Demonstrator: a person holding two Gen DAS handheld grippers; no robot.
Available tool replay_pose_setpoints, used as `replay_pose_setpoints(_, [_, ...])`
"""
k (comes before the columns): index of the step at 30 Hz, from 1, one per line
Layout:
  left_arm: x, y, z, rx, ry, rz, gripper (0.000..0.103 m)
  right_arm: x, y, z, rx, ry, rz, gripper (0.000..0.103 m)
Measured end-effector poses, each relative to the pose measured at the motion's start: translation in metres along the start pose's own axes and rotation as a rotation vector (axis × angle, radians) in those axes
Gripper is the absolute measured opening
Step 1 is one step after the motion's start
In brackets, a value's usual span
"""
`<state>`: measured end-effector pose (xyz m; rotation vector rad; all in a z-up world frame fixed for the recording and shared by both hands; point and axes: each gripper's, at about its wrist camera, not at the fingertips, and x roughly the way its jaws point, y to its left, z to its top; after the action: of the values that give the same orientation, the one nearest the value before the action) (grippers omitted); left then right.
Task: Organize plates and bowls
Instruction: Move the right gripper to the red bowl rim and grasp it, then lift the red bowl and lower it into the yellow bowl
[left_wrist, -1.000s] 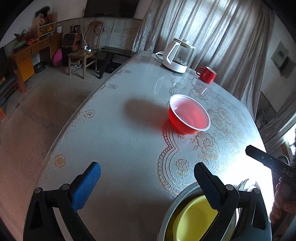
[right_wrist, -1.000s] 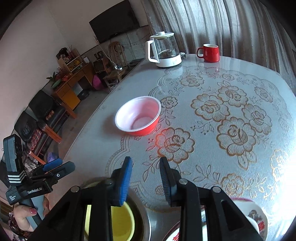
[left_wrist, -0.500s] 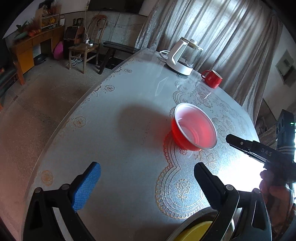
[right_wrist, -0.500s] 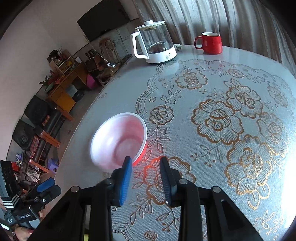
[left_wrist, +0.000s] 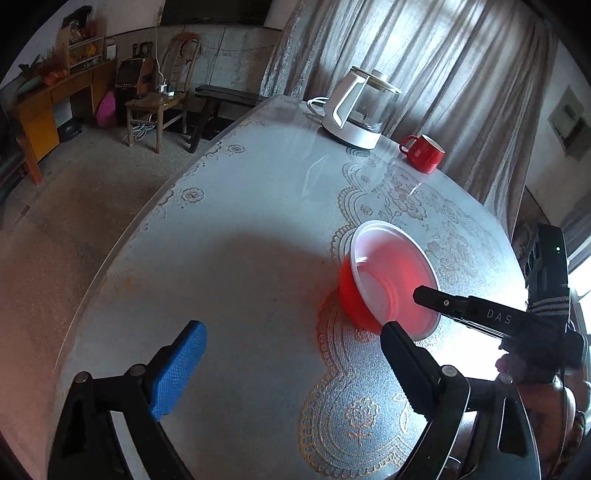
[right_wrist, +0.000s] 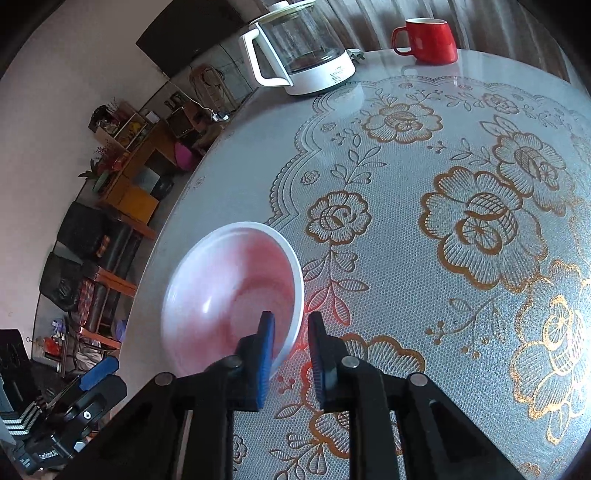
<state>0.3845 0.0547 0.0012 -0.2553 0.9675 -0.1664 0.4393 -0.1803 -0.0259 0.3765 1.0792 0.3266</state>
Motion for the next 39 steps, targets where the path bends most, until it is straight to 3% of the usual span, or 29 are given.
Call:
replay_pose_setpoints(3, [0.006,-0.003,0.008,0.011,-0.008,-0.011,0.086,0.001,-0.006,-0.001,0.010,0.003,0.013,0.013])
replay_pose_setpoints(9, [0.012,-0.010,0.019,0.028,-0.011,-0.082,0.086,-0.006,-0.007,-0.006,-0.019,0.005,0.003,0.012])
replay_pose_setpoints(12, [0.017,-0.014,0.022,0.047,0.025,-0.118,0.086,-0.009,-0.005,-0.008,-0.042,0.008,-0.006,0.012])
replay_pose_setpoints(18, [0.029,-0.023,0.023,0.065,0.048,-0.107,0.085,-0.010,0.004,-0.012,-0.089,0.007,-0.021,0.012])
replay_pose_setpoints(23, [0.043,-0.029,0.022,0.089,0.088,-0.108,0.068,-0.010,0.003,-0.015,-0.092,0.011,-0.013,0.012])
replay_pose_setpoints(28, [0.053,-0.035,0.018,0.134,0.115,-0.102,0.037,-0.010,0.002,-0.017,-0.090,0.015,-0.012,0.012])
replay_pose_setpoints(31, [0.053,-0.040,0.015,0.176,0.114,-0.098,0.025,-0.011,0.002,-0.019,-0.090,0.015,-0.007,0.012])
replay_pose_setpoints(33, [0.051,-0.044,0.013,0.205,0.110,-0.091,0.019,-0.012,0.003,-0.020,-0.091,0.012,-0.002,0.012])
replay_pose_setpoints(39, [0.037,-0.039,0.011,0.195,0.094,-0.107,0.018,-0.019,0.009,-0.023,-0.098,-0.004,0.004,0.012])
